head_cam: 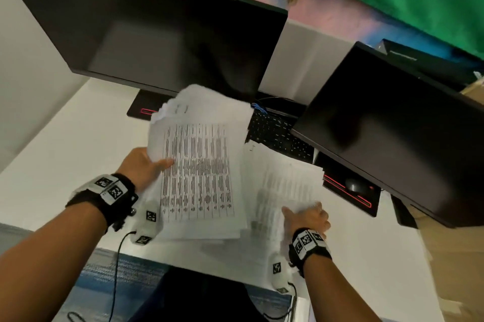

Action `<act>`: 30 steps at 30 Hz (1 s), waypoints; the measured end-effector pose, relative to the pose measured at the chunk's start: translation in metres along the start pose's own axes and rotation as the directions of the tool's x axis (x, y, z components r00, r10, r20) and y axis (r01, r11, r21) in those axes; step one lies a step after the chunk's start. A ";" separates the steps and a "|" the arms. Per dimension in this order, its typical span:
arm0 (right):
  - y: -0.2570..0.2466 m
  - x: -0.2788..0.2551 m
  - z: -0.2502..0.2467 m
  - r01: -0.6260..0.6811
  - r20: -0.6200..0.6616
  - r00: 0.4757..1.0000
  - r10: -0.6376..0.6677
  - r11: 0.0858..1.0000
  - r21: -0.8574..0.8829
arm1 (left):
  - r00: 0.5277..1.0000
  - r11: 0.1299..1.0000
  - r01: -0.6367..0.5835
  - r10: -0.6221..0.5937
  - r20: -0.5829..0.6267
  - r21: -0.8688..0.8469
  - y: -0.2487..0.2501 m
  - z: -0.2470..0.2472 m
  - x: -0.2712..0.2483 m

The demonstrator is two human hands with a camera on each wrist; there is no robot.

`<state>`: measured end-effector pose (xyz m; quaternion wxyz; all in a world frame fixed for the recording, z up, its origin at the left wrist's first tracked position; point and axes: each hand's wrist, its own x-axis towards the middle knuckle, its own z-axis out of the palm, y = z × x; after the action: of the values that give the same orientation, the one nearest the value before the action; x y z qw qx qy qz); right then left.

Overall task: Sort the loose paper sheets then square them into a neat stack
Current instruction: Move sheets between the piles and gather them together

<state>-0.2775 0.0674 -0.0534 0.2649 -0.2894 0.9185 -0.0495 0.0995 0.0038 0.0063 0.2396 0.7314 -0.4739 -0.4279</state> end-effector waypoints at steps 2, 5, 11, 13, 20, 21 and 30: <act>-0.002 0.002 0.001 0.026 0.008 1.000 -0.026 0.998 0.061 | 0.993 0.989 0.117 -0.119 0.012 0.095 -0.021 0.019 -0.002; -0.005 0.001 -0.002 0.035 0.039 0.998 -0.043 0.979 0.201 | 0.975 0.964 0.221 -0.221 -0.017 0.146 -0.042 0.035 0.000; -0.016 -0.015 -0.015 -0.036 0.071 0.997 0.015 0.955 0.295 | 0.980 0.964 0.200 -0.199 -0.024 0.172 -0.047 0.031 0.010; -0.019 -0.015 -0.017 0.008 0.049 0.998 -0.027 0.940 0.341 | 0.978 0.963 0.209 -0.208 -0.024 0.170 -0.048 0.030 0.012; -0.025 -0.019 -0.037 0.137 0.073 0.979 -0.188 0.885 0.445 | 0.978 0.963 0.207 -0.208 -0.010 0.171 -0.042 0.029 0.011; -0.028 -0.022 -0.047 0.185 0.038 0.974 -0.223 0.880 0.438 | 0.977 0.964 0.211 -0.212 -0.008 0.163 -0.042 0.030 0.011; -0.075 -0.087 -0.199 0.702 -0.352 0.707 -0.613 0.551 0.451 | 0.978 0.955 0.186 -0.204 0.054 0.231 -0.031 0.035 0.011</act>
<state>-0.2823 0.0417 0.1747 0.2273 -0.5177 0.7033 -0.4309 0.0868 0.0095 -0.0395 0.0936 0.7797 -0.4536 -0.4213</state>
